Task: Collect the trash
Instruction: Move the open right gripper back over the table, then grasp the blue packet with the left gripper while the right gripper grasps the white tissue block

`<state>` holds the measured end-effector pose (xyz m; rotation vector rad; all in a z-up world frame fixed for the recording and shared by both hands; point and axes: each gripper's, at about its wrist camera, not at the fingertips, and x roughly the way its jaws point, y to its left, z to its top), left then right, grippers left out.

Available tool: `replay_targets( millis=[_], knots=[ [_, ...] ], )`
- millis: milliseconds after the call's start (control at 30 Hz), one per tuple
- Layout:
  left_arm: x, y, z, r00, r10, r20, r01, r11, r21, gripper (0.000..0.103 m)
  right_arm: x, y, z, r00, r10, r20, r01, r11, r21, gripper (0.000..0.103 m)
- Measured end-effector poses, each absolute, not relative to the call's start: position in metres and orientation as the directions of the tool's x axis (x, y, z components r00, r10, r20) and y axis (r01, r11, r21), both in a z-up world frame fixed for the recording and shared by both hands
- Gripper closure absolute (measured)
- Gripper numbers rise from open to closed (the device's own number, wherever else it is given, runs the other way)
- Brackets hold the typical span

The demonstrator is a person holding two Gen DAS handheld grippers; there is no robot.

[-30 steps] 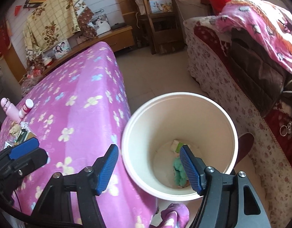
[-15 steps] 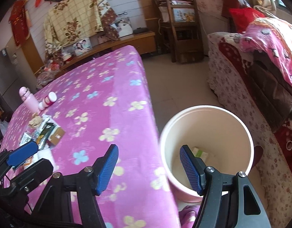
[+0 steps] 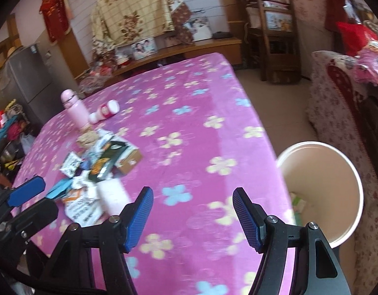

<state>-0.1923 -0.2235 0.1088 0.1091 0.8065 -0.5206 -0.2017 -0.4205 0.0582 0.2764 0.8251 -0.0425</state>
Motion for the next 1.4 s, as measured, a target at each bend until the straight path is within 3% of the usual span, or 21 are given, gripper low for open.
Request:
replay_targets(
  millis=[167, 300, 500, 833, 1100, 1200, 1233, 1267, 1333, 1400],
  knots=[
    [-0.171, -0.176, 0.099, 0.581, -0.363, -0.729, 0.424, 0.899, -0.111, 0.034, -0.191, -0.393, 0.055, 0.661, 0.113, -0.742, 0.085, 0.971, 0.224, 0.032],
    [-0.158, -0.141, 0.087, 0.563, -0.371, -0.739, 0.411, 0.901, -0.139, 0.026, -0.181, -0.374, 0.047, 0.637, 0.169, -0.752, 0.028, 0.970, 0.241, 0.032],
    [-0.136, -0.099, 0.062, 0.533, -0.372, -0.760, 0.411, 0.899, -0.152, 0.024, -0.160, -0.347, 0.029, 0.586, 0.228, -0.778, -0.040, 0.967, 0.252, 0.032],
    [-0.096, -0.082, 0.024, 0.452, -0.354, -0.818, 0.460, 0.879, -0.126, 0.023, -0.123, -0.321, 0.003, 0.515, 0.264, -0.815, -0.105, 0.964, 0.246, 0.032],
    [-0.071, -0.072, -0.002, 0.379, -0.355, -0.854, 0.435, 0.883, -0.175, 0.023, -0.113, -0.309, -0.004, 0.505, 0.249, -0.827, -0.130, 0.969, 0.212, 0.032],
    [-0.073, -0.061, 0.000, 0.381, -0.382, -0.842, 0.412, 0.885, -0.216, 0.038, -0.113, -0.305, -0.005, 0.517, 0.253, -0.818, -0.136, 0.967, 0.214, 0.033],
    [-0.075, -0.058, 0.002, 0.385, -0.382, -0.840, 0.403, 0.889, -0.219, 0.046, -0.116, -0.304, -0.004, 0.525, 0.257, -0.812, -0.142, 0.966, 0.215, 0.037],
    [-0.077, -0.056, 0.004, 0.389, -0.382, -0.838, 0.399, 0.890, -0.221, 0.048, -0.118, -0.302, -0.003, 0.530, 0.263, -0.806, -0.153, 0.965, 0.215, 0.054],
    [-0.084, -0.052, 0.009, 0.392, -0.379, -0.838, 0.394, 0.893, -0.219, 0.055, -0.122, -0.299, -0.001, 0.533, 0.257, -0.806, -0.159, 0.966, 0.203, 0.058],
    [-0.095, -0.050, 0.018, 0.400, -0.387, -0.831, 0.403, 0.889, -0.219, 0.056, -0.129, -0.298, 0.002, 0.537, 0.268, -0.799, -0.176, 0.963, 0.205, 0.060]
  ],
)
